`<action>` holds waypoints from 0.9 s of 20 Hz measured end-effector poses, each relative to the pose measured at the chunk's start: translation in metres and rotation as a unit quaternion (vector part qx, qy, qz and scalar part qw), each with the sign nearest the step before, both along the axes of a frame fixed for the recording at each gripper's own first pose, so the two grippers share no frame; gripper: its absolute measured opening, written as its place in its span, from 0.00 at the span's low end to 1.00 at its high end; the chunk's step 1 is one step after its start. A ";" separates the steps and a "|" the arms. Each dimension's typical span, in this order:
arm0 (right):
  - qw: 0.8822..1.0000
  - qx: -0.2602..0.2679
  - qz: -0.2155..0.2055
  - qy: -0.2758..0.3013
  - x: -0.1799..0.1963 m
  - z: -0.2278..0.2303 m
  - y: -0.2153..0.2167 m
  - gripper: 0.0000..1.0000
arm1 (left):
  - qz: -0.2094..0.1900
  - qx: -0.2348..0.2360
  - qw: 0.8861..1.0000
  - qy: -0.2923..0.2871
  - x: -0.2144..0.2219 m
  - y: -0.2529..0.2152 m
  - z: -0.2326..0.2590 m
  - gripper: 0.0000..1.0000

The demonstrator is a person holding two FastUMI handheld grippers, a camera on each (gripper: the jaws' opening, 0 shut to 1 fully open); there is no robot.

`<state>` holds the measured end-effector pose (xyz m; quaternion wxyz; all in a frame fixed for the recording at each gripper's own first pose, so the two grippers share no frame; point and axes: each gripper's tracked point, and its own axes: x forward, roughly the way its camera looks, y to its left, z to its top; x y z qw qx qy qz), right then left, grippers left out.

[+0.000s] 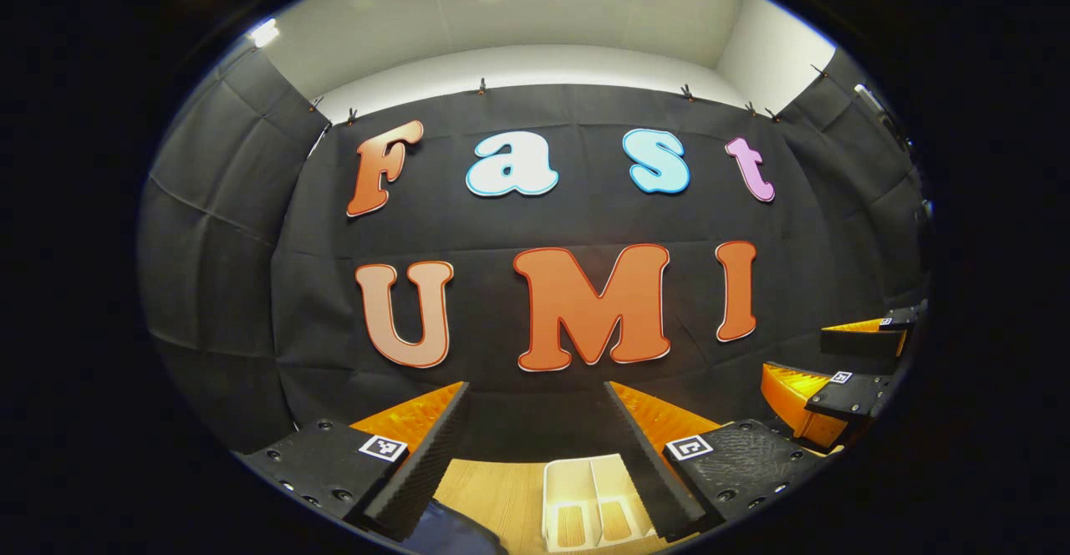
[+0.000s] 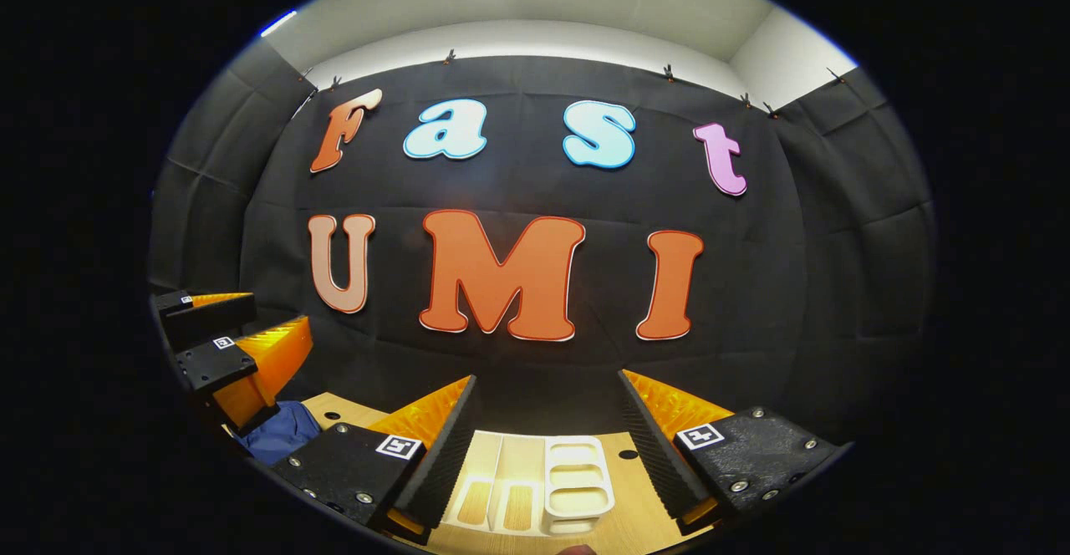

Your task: Open the schoolbag, grab two books from the bookshelf and put them into the schoolbag.

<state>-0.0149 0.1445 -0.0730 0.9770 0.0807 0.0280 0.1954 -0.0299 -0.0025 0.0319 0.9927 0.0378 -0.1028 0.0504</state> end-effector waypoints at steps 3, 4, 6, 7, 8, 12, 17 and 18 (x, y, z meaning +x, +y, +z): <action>1.000 -0.004 -0.001 0.003 0.000 -0.004 -0.002 0.95 | -0.003 0.002 1.000 0.005 0.002 -0.003 -0.001 0.97; 1.000 -0.009 -0.004 0.001 0.000 -0.005 -0.002 0.95 | -0.003 0.002 1.000 0.005 0.002 -0.003 -0.003 0.97; 1.000 -0.012 -0.004 0.006 0.001 -0.008 -0.002 0.95 | -0.005 0.003 1.000 0.007 0.003 -0.005 -0.003 0.97; 1.000 -0.011 -0.004 0.008 0.000 -0.008 -0.002 0.94 | -0.005 0.004 1.000 0.007 0.004 -0.005 -0.003 0.97; 1.000 -0.011 -0.004 0.010 0.001 -0.010 -0.001 0.95 | -0.006 0.005 1.000 0.007 0.004 -0.006 -0.003 0.96; 1.000 -0.011 -0.006 0.010 0.001 -0.010 -0.003 0.95 | -0.009 0.006 1.000 0.012 0.006 -0.009 -0.007 0.97; 1.000 -0.015 -0.006 0.012 0.002 -0.014 -0.003 0.95 | -0.010 0.011 1.000 0.019 0.009 -0.011 -0.012 0.96; 1.000 -0.014 -0.006 0.013 0.002 -0.013 -0.003 0.95 | -0.009 0.011 1.000 0.020 0.009 -0.011 -0.013 0.97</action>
